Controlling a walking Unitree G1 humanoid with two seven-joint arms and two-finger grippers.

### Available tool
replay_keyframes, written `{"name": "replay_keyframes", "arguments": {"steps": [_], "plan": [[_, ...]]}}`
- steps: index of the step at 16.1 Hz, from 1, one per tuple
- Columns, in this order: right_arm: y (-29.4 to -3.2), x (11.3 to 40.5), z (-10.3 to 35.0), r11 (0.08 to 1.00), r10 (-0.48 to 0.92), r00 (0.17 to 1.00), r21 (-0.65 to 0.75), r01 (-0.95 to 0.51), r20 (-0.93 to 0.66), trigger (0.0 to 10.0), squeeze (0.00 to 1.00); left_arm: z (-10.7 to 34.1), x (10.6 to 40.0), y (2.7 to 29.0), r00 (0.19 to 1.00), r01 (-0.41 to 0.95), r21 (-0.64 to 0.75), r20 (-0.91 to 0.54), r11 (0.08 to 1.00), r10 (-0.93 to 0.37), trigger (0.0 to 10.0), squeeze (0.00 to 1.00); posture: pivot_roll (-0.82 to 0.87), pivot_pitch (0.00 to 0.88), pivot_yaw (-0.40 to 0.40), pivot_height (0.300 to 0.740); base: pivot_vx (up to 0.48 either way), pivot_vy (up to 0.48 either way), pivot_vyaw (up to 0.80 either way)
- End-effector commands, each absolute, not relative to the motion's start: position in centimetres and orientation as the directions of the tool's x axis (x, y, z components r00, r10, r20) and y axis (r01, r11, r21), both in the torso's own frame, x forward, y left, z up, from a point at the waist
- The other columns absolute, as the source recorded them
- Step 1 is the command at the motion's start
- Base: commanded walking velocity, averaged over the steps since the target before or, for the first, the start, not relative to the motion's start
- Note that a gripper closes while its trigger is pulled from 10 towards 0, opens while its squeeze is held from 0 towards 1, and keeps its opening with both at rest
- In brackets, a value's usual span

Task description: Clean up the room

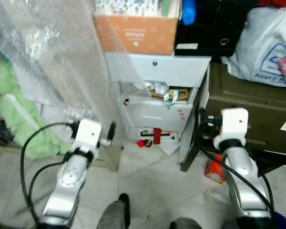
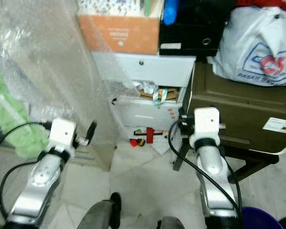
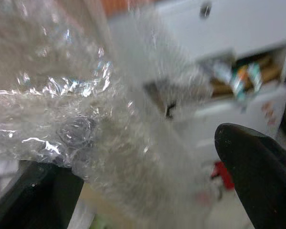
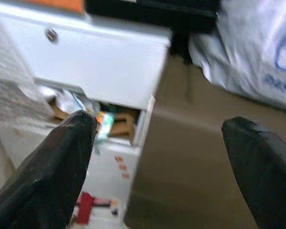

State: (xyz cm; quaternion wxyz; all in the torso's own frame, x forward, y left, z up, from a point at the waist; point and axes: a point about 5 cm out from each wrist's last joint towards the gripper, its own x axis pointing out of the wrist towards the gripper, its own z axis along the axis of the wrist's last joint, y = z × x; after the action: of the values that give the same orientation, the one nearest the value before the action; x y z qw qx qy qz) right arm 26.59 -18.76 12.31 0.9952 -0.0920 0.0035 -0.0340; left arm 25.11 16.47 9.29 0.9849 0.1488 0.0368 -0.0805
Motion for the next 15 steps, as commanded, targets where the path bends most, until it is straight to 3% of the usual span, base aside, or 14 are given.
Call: {"name": "replay_keyframes", "arguments": {"steps": [1, 3, 6, 8, 11, 12, 13, 15], "plan": [[-19.2, 25.9, 11.1, 0.981, -0.083, 0.994, -0.181, 0.069, -0.070, 10.0, 0.00, 8.3, 24.2, 18.7, 0.986, 0.090, 0.328, -0.164, 0.940, -0.037, 10.0, 0.00, -0.10, 0.110, 0.026, 0.740, 0.000, 0.000, 0.00], [-19.8, 25.2, 10.2, 0.975, -0.102, 0.987, -0.211, 0.074, -0.123, 10.0, 0.00, 7.2, 23.0, 20.2, 0.969, 0.024, 0.345, -0.240, 0.938, 0.063, 10.0, 0.00, -0.10, 0.117, 0.028, 0.740, 0.000, 0.000, 0.00], [-21.2, 23.4, 7.8, 0.968, -0.180, 0.945, -0.220, 0.121, -0.273, 10.0, 0.00, 3.8, 19.7, 23.9, 0.868, -0.085, 0.374, -0.427, 0.924, 0.252, 10.0, 0.00, -0.08, 0.140, 0.040, 0.740, 0.000, 0.000, 0.00], [-21.2, 23.4, 7.5, 0.969, -0.190, 0.937, -0.213, 0.130, -0.294, 10.0, 0.00, 3.3, 19.6, 25.5, 0.839, -0.123, 0.440, -0.432, 0.889, 0.331, 10.0, 0.00, -0.08, 0.142, 0.046, 0.740, 0.000, 0.000, 0.00], [-20.7, 23.5, 7.8, 0.970, -0.182, 0.942, -0.208, 0.125, -0.282, 10.0, 0.00, 4.7, 20.7, 28.9, 0.784, -0.326, 0.504, -0.328, 0.800, 0.527, 10.0, 0.00, -0.07, 0.145, 0.046, 0.740, 0.000, 0.000, 0.00], [-20.7, 23.7, 8.1, 0.971, -0.180, 0.948, -0.199, 0.130, -0.261, 10.0, 0.00, 6.0, 21.5, 28.9, 0.805, -0.374, 0.459, -0.271, 0.806, 0.528, 10.0, 0.00, -0.07, 0.145, 0.045, 0.740, 0.000, 0.000, 0.00], [-20.6, 24.0, 8.6, 0.970, -0.174, 0.958, -0.206, 0.128, -0.226, 10.0, 0.00, 8.7, 22.6, 27.4, 0.879, -0.365, 0.417, -0.139, 0.832, 0.456, 10.0, 0.00, -0.07, 0.146, 0.042, 0.740, 0.000, 0.000, 0.00], [-20.4, 24.2, 8.8, 0.970, -0.168, 0.963, -0.211, 0.123, -0.210, 10.0, 0.00, 11.0, 23.2, 26.1, 0.898, -0.392, 0.388, -0.036, 0.834, 0.438, 10.0, 0.00, -0.07, 0.144, 0.040, 0.740, 0.000, 0.000, 0.00]]}}
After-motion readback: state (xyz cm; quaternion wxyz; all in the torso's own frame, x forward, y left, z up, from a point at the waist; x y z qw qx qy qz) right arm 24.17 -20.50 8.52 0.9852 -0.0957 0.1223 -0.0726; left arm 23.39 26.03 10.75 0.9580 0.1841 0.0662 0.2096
